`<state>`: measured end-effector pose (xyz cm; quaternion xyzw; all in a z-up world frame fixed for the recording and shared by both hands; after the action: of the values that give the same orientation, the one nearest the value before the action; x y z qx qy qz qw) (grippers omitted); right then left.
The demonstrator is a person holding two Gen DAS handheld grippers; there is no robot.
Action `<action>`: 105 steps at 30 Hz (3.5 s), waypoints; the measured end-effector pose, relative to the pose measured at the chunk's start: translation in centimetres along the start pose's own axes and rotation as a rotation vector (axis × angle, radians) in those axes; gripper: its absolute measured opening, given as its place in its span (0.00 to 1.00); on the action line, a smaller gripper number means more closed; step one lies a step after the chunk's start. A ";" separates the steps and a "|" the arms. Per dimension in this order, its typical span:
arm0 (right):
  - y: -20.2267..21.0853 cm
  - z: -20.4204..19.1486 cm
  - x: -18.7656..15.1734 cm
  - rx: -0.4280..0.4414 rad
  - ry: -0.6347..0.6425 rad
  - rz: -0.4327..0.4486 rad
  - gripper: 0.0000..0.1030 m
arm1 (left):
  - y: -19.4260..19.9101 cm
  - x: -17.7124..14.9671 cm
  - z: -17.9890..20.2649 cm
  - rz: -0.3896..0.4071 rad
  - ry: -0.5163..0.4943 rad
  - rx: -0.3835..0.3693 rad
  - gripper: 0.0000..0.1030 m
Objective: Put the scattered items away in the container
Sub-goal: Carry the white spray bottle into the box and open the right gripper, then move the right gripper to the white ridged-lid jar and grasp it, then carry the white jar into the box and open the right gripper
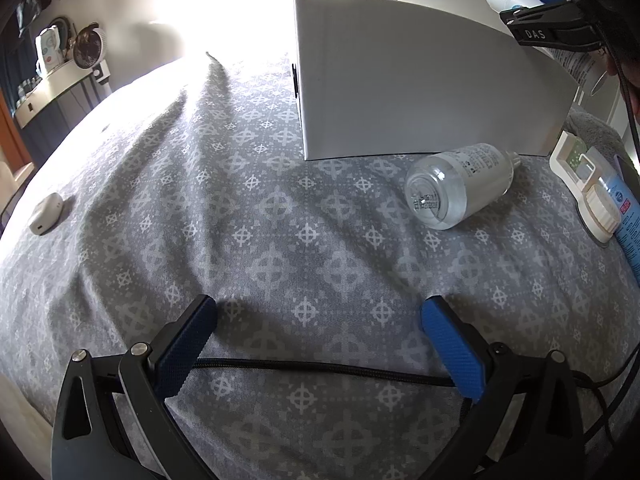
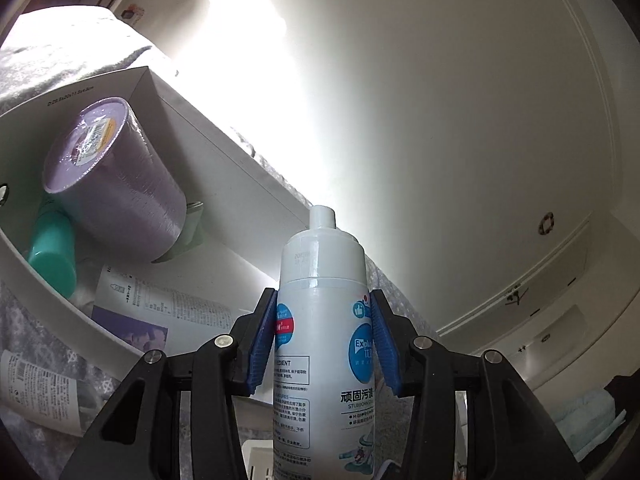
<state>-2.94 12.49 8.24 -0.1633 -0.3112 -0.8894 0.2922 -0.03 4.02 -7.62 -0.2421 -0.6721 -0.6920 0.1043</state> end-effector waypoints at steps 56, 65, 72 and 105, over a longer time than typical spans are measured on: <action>-3.0 -0.2 -18.7 0.557 -0.742 -0.472 1.00 | 0.4 -1.0 0.7 0.010 -0.055 -0.015 1.00; -2.2 0.1 -18.4 0.546 -0.685 -0.424 0.59 | 0.4 -1.1 0.8 0.010 -0.056 -0.015 1.00; 0.5 0.4 -18.7 0.569 -0.680 -0.369 0.59 | 0.4 -1.2 0.8 0.010 -0.056 -0.015 1.00; 10.3 9.6 -6.3 0.374 -0.593 0.131 0.56 | 1.1 -1.0 0.0 0.009 -0.054 -0.016 1.00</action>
<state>9.44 14.81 17.20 -0.3775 -0.5289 -0.7103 0.2706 1.37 3.75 -7.12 -0.2647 -0.6680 -0.6899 0.0874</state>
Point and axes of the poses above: each gripper's, at about its wrist camera, not at the fingertips, and y roughly against the way its jaws point, z to its right, x to its top, the point moved 6 cm from there along -y, roughly the way its jaws point, and after that the axes turned 10 degrees about -z, right-handed, at the moved point
